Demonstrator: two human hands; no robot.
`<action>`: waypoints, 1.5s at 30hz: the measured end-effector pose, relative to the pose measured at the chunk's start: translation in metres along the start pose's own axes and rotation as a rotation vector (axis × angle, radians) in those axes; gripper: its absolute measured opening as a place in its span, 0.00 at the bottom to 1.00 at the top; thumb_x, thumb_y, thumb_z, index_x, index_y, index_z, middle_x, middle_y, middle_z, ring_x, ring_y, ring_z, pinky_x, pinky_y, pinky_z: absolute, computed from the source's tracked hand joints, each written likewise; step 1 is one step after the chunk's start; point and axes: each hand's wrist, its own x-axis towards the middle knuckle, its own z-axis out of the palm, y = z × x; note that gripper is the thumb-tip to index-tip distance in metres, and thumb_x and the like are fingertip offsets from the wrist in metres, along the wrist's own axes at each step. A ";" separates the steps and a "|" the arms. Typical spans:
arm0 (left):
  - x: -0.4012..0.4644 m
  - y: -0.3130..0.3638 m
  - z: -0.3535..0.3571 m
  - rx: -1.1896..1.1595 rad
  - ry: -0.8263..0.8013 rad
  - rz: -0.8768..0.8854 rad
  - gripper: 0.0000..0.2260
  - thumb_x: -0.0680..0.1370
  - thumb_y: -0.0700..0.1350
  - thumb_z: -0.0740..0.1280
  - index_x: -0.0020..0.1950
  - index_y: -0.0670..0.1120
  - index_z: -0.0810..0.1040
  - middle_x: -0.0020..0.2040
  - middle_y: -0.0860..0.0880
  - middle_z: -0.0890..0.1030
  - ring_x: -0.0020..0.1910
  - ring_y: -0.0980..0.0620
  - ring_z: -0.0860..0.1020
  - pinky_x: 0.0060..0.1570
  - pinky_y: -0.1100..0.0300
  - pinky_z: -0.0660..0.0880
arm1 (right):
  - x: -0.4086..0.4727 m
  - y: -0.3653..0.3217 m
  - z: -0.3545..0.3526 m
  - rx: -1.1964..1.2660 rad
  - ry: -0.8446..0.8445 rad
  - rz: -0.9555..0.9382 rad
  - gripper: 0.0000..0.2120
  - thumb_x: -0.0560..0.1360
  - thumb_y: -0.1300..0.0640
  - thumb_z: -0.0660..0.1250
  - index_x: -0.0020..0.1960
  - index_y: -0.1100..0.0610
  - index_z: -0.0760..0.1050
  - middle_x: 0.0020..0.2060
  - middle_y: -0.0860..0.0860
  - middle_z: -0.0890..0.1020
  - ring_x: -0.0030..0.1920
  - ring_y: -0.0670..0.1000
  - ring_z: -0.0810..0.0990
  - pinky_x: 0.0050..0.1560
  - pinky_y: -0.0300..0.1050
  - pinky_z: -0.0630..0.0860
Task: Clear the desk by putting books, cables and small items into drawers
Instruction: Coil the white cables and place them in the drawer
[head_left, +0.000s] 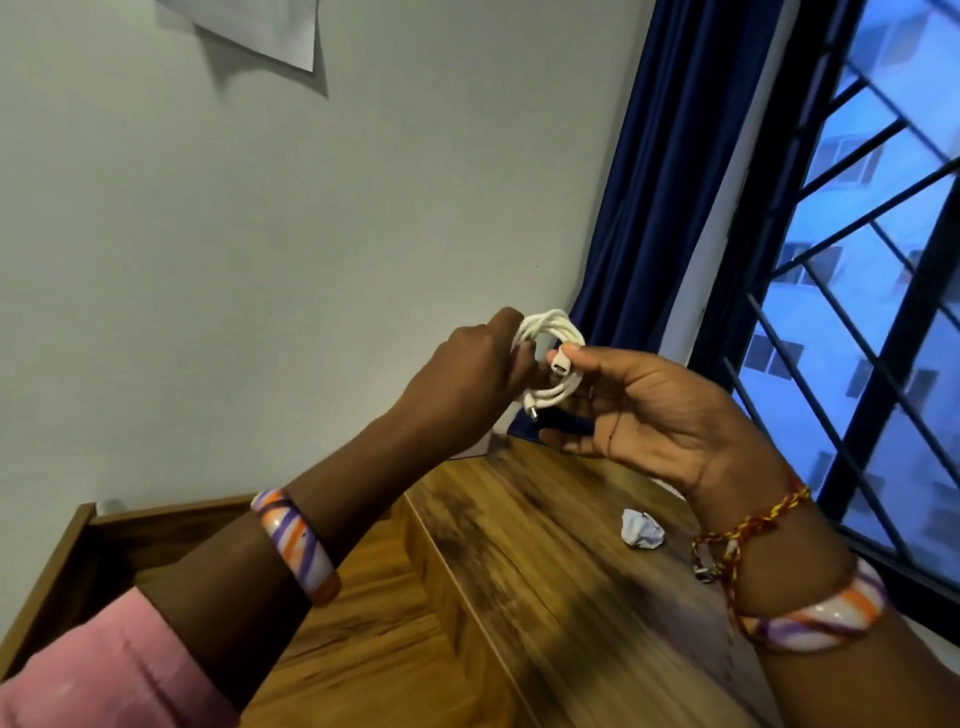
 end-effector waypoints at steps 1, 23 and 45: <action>-0.001 -0.001 -0.002 -0.037 0.002 0.001 0.11 0.80 0.47 0.57 0.50 0.40 0.72 0.35 0.50 0.76 0.33 0.49 0.76 0.33 0.56 0.71 | -0.004 0.001 0.002 0.035 -0.041 0.009 0.09 0.67 0.58 0.67 0.46 0.59 0.79 0.37 0.53 0.82 0.41 0.49 0.80 0.39 0.47 0.78; -0.089 0.086 -0.034 -0.436 -0.079 -0.267 0.06 0.75 0.42 0.68 0.51 0.42 0.78 0.40 0.46 0.81 0.28 0.54 0.80 0.24 0.64 0.76 | -0.116 0.020 0.000 -0.062 0.345 -0.478 0.05 0.74 0.58 0.66 0.40 0.57 0.77 0.33 0.50 0.85 0.36 0.49 0.85 0.32 0.41 0.80; -0.225 -0.058 0.133 -0.375 -0.636 -1.051 0.06 0.70 0.29 0.67 0.45 0.31 0.81 0.32 0.38 0.80 0.22 0.54 0.77 0.33 0.57 0.78 | -0.044 0.247 -0.096 -0.625 0.238 0.337 0.04 0.76 0.58 0.65 0.48 0.58 0.74 0.31 0.50 0.76 0.24 0.44 0.77 0.22 0.32 0.72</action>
